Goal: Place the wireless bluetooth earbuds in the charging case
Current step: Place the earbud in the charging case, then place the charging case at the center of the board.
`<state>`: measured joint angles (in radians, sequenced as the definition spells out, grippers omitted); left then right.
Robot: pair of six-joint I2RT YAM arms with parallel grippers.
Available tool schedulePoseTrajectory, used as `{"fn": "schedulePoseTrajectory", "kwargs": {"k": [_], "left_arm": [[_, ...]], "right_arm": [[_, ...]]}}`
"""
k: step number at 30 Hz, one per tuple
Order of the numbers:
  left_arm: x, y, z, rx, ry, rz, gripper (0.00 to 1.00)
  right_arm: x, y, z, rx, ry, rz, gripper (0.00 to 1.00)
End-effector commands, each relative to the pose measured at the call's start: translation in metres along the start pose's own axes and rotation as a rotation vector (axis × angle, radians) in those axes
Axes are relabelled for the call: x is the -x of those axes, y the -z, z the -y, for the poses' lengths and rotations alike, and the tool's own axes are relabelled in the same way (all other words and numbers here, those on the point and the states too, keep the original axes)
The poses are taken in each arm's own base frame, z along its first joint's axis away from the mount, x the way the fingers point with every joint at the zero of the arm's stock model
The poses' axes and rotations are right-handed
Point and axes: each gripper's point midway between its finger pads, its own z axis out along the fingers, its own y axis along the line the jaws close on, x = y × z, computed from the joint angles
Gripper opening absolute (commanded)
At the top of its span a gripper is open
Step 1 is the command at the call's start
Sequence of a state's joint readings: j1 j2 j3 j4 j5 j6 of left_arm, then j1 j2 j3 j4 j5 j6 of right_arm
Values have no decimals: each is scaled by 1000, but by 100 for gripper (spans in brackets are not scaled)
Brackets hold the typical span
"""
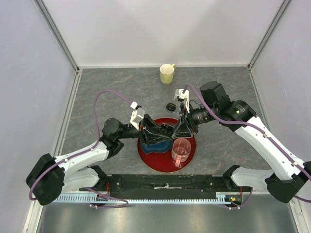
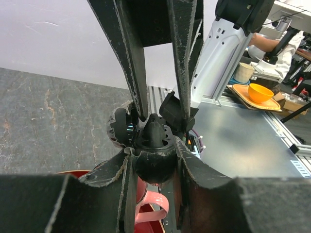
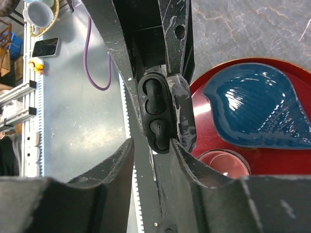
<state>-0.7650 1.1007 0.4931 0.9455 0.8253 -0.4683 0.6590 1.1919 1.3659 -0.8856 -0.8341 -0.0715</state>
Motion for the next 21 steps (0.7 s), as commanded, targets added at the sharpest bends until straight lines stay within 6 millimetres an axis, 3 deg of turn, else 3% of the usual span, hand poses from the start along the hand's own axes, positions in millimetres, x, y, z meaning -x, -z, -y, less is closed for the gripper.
{"fn": "schedulePoseTrajectory", "kwargs": {"k": [1,12,14,21], "left_arm": [[26,-3,16,-58,-70,62,2],[14,1,14,-41,-57,34,2],[13,1,14,-36,-57,31,2],[14,4,7,14,-73,41,2]], "right_arm": [[29,10,3,-75,82,103,44],[65,34,-3,-178,125,272,61],[72,41,-4,-214,119,316,68],[81,54,22,-389,44,418,79]]}}
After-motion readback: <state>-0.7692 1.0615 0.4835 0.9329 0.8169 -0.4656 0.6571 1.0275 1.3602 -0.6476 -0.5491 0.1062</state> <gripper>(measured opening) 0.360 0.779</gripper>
